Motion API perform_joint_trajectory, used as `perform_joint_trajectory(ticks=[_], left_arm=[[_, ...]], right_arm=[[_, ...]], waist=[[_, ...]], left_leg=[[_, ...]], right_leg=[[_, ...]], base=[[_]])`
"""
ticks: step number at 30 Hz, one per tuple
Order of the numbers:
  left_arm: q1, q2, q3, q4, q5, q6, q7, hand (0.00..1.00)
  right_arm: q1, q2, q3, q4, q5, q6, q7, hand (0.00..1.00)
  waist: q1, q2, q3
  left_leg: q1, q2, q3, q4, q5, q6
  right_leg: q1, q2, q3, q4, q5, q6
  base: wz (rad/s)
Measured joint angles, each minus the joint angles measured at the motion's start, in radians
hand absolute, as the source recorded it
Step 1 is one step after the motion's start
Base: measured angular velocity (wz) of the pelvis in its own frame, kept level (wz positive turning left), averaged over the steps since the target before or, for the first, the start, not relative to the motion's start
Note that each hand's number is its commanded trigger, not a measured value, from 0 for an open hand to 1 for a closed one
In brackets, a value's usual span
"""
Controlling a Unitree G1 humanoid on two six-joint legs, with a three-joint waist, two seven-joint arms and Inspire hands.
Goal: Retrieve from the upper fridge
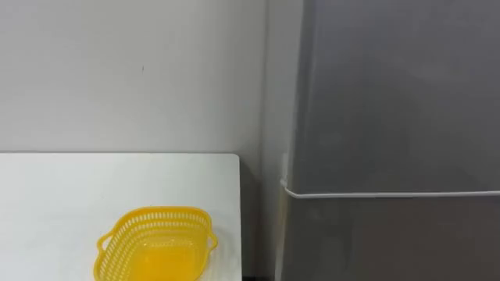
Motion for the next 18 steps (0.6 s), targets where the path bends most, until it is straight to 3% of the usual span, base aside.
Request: perform_joint_trajectory(ticks=[9,18], left_arm=[[0.001,0.000,-0.010,0.000,0.001,-0.001,0.002,0.00],[0.004,0.000,0.032,-0.007,0.001,-0.007,0.033,0.00]], right_arm=[[-0.010,0.000,-0.001,-0.004,0.003,-0.005,-0.009,0.00],[-0.018,0.000,-0.001,0.003,0.020,-0.020,-0.020,0.00]], waist=[[-0.001,0.004,0.0001],[0.005,0.004,-0.0002]], left_leg=[[-0.002,-0.001,0.000,0.001,0.000,0.000],[0.001,-0.001,0.000,0.001,0.000,0.000]], right_leg=[[0.006,0.000,-0.002,0.001,0.000,0.000],[0.002,0.000,-0.003,0.000,0.000,0.000]], base=[[0.00],[0.00]])
